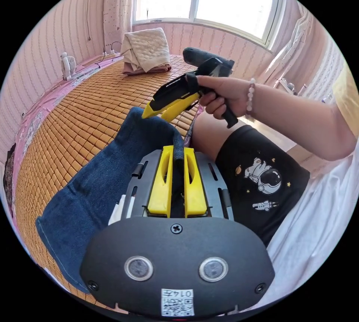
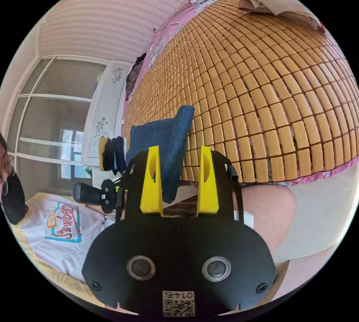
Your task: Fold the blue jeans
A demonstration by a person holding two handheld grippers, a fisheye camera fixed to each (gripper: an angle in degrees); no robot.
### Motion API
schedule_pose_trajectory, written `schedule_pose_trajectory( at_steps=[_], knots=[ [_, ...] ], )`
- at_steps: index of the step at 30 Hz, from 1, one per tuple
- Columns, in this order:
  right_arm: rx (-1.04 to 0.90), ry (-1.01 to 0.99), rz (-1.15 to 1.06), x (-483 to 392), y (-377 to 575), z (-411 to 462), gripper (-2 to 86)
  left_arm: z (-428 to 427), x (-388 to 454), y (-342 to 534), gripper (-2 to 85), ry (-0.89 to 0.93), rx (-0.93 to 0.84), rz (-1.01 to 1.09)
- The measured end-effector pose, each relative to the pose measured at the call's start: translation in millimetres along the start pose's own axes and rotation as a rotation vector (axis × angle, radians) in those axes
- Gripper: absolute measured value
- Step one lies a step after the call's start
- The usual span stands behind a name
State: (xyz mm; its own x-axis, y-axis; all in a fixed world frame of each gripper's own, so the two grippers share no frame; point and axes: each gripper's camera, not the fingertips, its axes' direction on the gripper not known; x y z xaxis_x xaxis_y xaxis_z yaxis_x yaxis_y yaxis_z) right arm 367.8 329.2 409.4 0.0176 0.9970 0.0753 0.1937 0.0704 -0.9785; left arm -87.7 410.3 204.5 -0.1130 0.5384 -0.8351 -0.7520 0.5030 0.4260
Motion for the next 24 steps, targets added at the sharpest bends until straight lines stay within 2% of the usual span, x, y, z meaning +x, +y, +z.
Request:
schedule_pose_trajectory(
  at_steps=[2,6,10,15,19,22,24],
  knots=[
    [-0.047,-0.123,0.031,12,-7,22,12.0,-10,0,7,5.0,0.017,-0.004,0.004],
    [-0.038,-0.125,0.041,20,-3,26,6.5,-24,-2,18,4.5,0.012,0.024,-0.068],
    [0.063,-0.248,0.015,31,22,-11,3.9,-29,9,-2,4.2,0.070,0.061,-0.020],
    [0.244,-0.260,0.008,33,57,-92,3.6,-62,2,-41,4.1,0.229,0.276,-0.012],
    [0.328,-0.160,-0.077,-8,64,-135,4.3,-99,-27,-40,4.1,0.269,0.394,-0.055],
    [0.276,-0.149,-0.213,-58,42,-107,5.5,-135,-61,-10,4.2,0.227,0.436,-0.124],
    [0.220,-0.185,-0.284,-87,23,-68,7.2,-161,-99,32,5.0,0.145,0.439,-0.319]
  ],
)
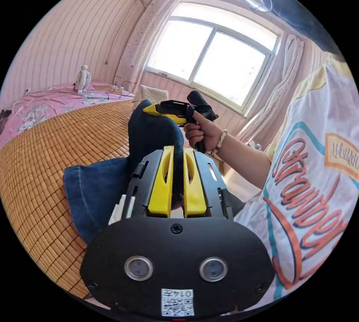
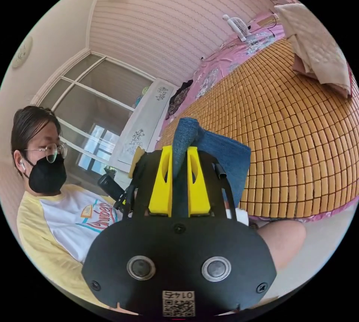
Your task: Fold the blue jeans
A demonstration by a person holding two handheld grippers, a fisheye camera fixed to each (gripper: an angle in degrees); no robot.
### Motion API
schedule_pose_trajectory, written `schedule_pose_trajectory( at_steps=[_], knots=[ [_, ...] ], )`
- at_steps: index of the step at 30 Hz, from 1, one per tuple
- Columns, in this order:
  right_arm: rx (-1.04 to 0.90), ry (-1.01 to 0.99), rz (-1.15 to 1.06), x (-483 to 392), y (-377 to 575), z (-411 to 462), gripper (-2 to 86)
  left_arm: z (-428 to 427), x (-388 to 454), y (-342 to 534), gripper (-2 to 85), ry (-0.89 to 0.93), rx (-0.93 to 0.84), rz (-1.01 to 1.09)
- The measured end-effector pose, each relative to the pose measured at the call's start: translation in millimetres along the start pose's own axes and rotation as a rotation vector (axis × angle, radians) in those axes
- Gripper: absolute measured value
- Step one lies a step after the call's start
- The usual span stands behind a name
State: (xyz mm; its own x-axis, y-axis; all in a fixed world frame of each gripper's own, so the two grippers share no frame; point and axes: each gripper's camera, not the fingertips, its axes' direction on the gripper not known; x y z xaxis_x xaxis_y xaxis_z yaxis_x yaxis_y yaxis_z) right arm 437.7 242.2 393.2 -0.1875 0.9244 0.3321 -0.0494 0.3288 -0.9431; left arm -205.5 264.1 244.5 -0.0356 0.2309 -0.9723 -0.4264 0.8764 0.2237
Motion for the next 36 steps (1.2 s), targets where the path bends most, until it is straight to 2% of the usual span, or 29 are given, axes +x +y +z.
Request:
schedule_pose_trajectory(
  at_steps=[2,5,8,11,14,16,17,19,21,27,32,36],
  knots=[
    [-0.073,-0.100,-0.043,-8,-16,75,9.2,-27,-40,20,5.4,-0.109,-0.001,-0.196],
    [-0.151,-0.061,-0.040,-6,-29,144,7.4,-63,-94,60,4.2,-0.301,-0.071,-0.522],
    [-0.160,0.005,-0.067,-8,-25,153,6.6,-82,-108,77,3.5,-0.366,-0.031,-0.654],
    [-0.198,0.188,-0.053,1,-7,139,6.6,-71,-102,68,2.3,-0.376,-0.007,-0.645],
    [-0.280,0.402,0.003,15,19,126,7.5,-35,-89,48,0.1,-0.256,-0.036,-0.551],
    [-0.321,0.493,0.059,24,33,120,9.7,-4,-77,33,-0.6,-0.195,-0.127,-0.465],
    [-0.345,0.540,0.092,29,41,119,11.3,20,-68,24,-0.7,-0.187,-0.230,-0.411],
    [-0.378,0.584,0.145,38,50,122,12.8,52,-56,17,-0.9,-0.296,-0.365,-0.338],
    [-0.411,0.572,0.193,48,55,130,13.2,69,-48,8,-1.0,-0.382,-0.422,-0.287],
    [-0.461,0.534,0.207,55,45,163,9.4,71,-50,-2,-1.0,-0.349,-0.413,-0.286],
    [-0.477,0.496,0.194,57,24,185,8.7,69,-56,-18,-1.0,-0.452,-0.409,-0.272],
    [-0.517,0.452,0.141,53,-1,221,8.3,44,-91,-23,-1.0,-0.527,-0.331,-0.419]
  ],
)
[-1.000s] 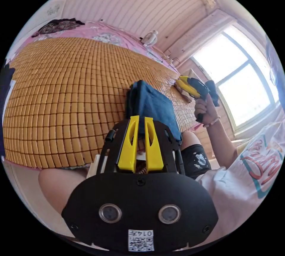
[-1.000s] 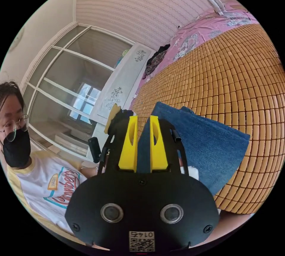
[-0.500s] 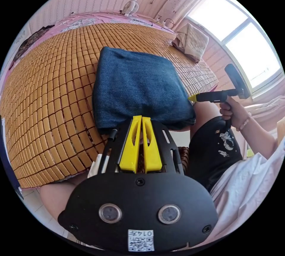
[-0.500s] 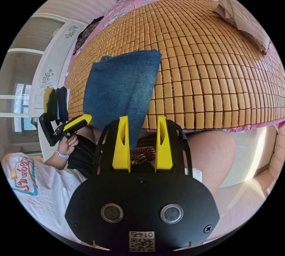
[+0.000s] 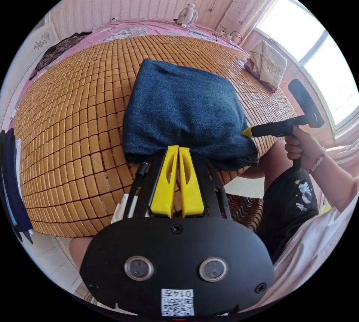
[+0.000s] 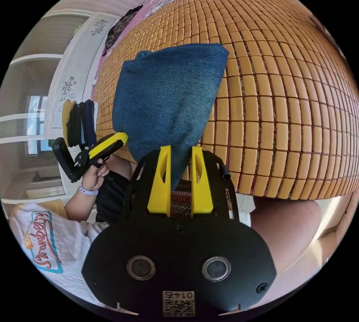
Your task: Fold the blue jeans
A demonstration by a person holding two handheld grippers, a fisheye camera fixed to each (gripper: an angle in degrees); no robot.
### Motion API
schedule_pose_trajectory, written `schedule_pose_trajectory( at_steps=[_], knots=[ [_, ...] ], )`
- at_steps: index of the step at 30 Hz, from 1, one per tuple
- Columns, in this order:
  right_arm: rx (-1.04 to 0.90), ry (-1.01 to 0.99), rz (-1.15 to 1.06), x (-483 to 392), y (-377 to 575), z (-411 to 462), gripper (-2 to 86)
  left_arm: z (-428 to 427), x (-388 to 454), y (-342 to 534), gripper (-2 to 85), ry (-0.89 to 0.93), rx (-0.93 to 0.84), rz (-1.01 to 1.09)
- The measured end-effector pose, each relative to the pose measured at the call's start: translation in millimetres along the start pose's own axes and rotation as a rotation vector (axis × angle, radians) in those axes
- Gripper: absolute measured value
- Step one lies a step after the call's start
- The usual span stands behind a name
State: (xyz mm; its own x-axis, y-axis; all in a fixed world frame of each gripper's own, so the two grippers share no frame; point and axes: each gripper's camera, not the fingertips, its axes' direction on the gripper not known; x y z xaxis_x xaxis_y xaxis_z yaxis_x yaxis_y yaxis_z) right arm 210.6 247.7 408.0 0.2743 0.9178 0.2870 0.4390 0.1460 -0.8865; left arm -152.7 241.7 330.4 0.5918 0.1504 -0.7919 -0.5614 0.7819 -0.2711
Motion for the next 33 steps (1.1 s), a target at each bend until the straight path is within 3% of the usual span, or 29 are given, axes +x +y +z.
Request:
schedule_pose_trajectory(
  at_steps=[5,8,11,14,17,18,20,23,27,33],
  knots=[
    [-0.066,-0.001,-0.140,-61,-88,45,7.9,-15,-74,-19,-1.0,-0.038,0.070,-0.152],
    [-0.076,-0.004,-0.196,-117,-145,84,7.8,-28,-124,-43,-1.0,-0.287,0.090,-0.159],
    [-0.088,-0.005,-0.313,-207,-210,139,7.8,-59,-191,-71,-1.0,-0.512,0.102,-0.395],
    [-0.102,-0.115,-0.338,-293,-270,199,8.7,-109,-223,-74,-1.0,-0.393,0.273,-0.497],
    [-0.257,-0.366,-0.438,-351,-294,247,7.1,-131,-204,-68,-1.0,-0.359,0.357,-0.418],
    [-0.269,-0.353,-0.478,-359,-292,251,5.8,-129,-193,-65,-1.0,-0.337,0.343,-0.382],
    [-0.241,-0.140,-0.655,-373,-264,253,2.0,-117,-176,-59,-1.0,-0.279,0.307,-0.328],
    [-0.236,-0.019,-0.808,-338,-208,236,0.6,-91,-138,-48,-0.9,-0.145,0.265,-0.233],
    [-0.150,0.062,-0.787,-231,-133,176,0.0,-52,-60,-45,-0.7,0.014,0.206,-0.031],
    [0.114,0.384,-0.300,-17,-7,29,1.0,-13,58,-76,4.6,0.237,0.208,0.273]
  ],
)
